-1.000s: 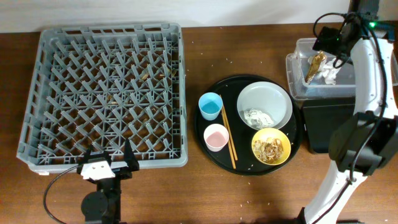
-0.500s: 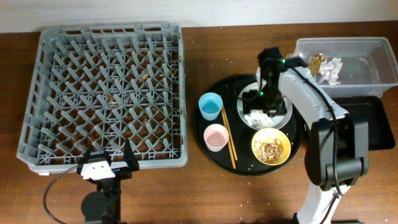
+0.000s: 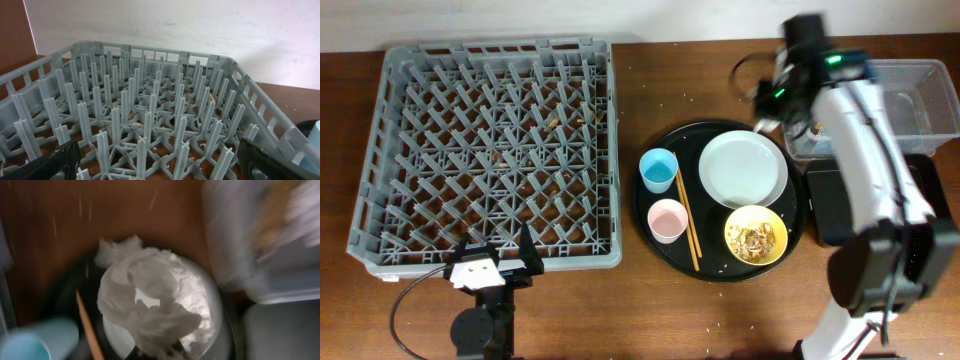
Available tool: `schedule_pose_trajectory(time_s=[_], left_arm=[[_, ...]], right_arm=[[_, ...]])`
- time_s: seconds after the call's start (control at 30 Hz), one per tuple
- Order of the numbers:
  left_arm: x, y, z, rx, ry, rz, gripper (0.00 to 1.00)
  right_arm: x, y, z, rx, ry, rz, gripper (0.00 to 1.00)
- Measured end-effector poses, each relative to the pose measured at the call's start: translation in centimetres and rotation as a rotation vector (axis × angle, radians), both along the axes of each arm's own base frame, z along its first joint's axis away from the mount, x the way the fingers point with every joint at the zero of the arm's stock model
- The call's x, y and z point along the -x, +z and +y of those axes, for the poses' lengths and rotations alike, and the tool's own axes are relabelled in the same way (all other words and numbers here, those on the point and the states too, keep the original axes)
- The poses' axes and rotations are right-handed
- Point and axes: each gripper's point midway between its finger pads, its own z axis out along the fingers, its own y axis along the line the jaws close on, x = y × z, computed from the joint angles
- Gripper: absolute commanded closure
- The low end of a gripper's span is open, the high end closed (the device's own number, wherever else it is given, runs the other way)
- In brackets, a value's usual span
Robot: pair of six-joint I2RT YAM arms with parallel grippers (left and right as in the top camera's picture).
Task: Sort waste into correct bins and load items into the dishwasher rack
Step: 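Grasp foil and tissue from the white plate with right gripper, drop in clear bin, then lift the yellow bowl with the right gripper and tip shells onto the black tray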
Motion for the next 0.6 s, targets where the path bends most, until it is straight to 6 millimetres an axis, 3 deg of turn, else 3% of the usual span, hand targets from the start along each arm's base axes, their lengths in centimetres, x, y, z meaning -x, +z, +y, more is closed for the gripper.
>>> schedule_pose_trajectory(time_s=[0.03, 0.07, 0.1, 0.17, 0.2, 0.23, 0.27, 0.3, 0.4, 0.47, 0.5, 0.53, 0.57, 0.6], left_arm=[[0.0, 0.0, 0.0, 0.0, 0.0, 0.0, 0.01], [0.0, 0.0, 0.0, 0.0, 0.0, 0.0, 0.01], [0.0, 0.0, 0.0, 0.0, 0.0, 0.0, 0.01], [0.0, 0.0, 0.0, 0.0, 0.0, 0.0, 0.01], [0.0, 0.0, 0.0, 0.0, 0.0, 0.0, 0.01], [0.0, 0.0, 0.0, 0.0, 0.0, 0.0, 0.01], [0.0, 0.0, 0.0, 0.0, 0.0, 0.0, 0.01], [0.0, 0.0, 0.0, 0.0, 0.0, 0.0, 0.01], [0.0, 0.0, 0.0, 0.0, 0.0, 0.0, 0.01], [0.0, 0.0, 0.0, 0.0, 0.0, 0.0, 0.01], [0.0, 0.0, 0.0, 0.0, 0.0, 0.0, 0.01], [0.0, 0.0, 0.0, 0.0, 0.0, -0.002, 0.01], [0.0, 0.1, 0.0, 0.0, 0.0, -0.002, 0.01], [0.0, 0.0, 0.0, 0.0, 0.0, 0.0, 0.01]], right_arm=[[-1.1, 3.1, -2.7, 0.034, -0.086, -0.094, 0.96], [-1.6, 5.3, -7.3, 0.081, -0.229, -0.175, 0.96], [-1.9, 5.0, -10.0, 0.103, -0.303, -0.186, 0.8], [-3.1, 3.0, -12.8, 0.118, -0.372, -0.175, 0.25], [-3.9, 0.4, -14.4, 0.124, -0.403, -0.141, 0.08], [-4.3, -1.5, -15.1, 0.127, -0.413, -0.114, 0.02], [-4.2, -2.9, -15.7, 0.132, -0.416, -0.081, 0.02], [-4.1, -3.0, -15.7, 0.143, -0.394, -0.068, 0.01], [-2.3, -0.8, -14.1, 0.113, -0.293, -0.017, 0.07], [0.9, 6.2, -10.2, 0.015, -0.172, -0.068, 0.12], [4.8, 9.1, -6.8, -0.029, -0.1, -0.037, 0.12], [6.6, 10.4, -4.5, -0.051, -0.046, -0.032, 0.13], [9.3, 9.4, -0.7, -0.065, 0.056, 0.072, 0.17], [9.9, 7.4, 1.7, -0.076, 0.126, 0.151, 0.19]])
